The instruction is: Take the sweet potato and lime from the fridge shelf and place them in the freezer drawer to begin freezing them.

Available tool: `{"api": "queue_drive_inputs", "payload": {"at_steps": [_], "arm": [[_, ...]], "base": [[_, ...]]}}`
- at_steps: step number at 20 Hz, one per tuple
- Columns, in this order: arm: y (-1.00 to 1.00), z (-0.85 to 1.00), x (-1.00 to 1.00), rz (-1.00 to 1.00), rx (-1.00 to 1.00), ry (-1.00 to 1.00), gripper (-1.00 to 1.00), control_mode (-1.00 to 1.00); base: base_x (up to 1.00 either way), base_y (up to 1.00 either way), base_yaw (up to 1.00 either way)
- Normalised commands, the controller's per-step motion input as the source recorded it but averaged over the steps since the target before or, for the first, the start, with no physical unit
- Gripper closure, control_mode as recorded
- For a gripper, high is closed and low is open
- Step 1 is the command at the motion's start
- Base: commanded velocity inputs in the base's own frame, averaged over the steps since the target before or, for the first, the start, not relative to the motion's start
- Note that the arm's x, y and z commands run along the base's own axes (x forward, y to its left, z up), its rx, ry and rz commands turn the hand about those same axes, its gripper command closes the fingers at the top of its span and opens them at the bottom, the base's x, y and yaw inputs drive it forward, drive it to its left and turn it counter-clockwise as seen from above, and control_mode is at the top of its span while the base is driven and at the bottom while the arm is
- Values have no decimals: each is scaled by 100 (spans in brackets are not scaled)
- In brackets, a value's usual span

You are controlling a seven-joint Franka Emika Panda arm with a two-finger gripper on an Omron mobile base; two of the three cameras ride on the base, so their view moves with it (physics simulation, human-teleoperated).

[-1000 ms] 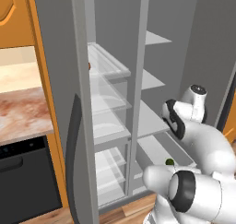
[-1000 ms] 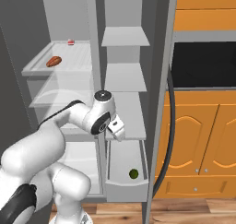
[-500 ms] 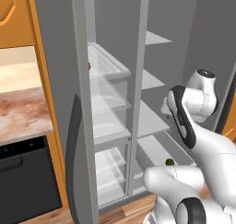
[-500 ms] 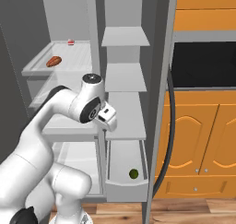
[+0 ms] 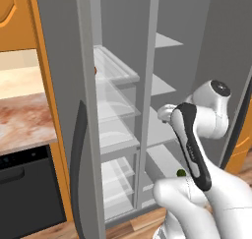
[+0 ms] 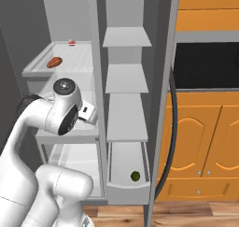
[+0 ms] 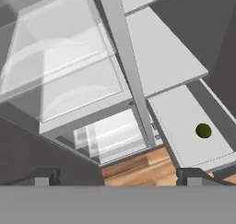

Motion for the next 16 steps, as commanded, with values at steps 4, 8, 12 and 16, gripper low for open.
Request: {"api": "queue_drive_inputs", "payload": {"at_steps": [4,8,12,16], "arm": [[89,96,14,5,-8,-14,-100,-100],[67,100,40,2,-11,0,-100,-100],[37,100,56,0,-7,8,-100,-100],[5,59,53,0,0,10,-100,-100]], "base": [[0,0,0],[0,0,0],[0,0,0],[0,0,0]]}}
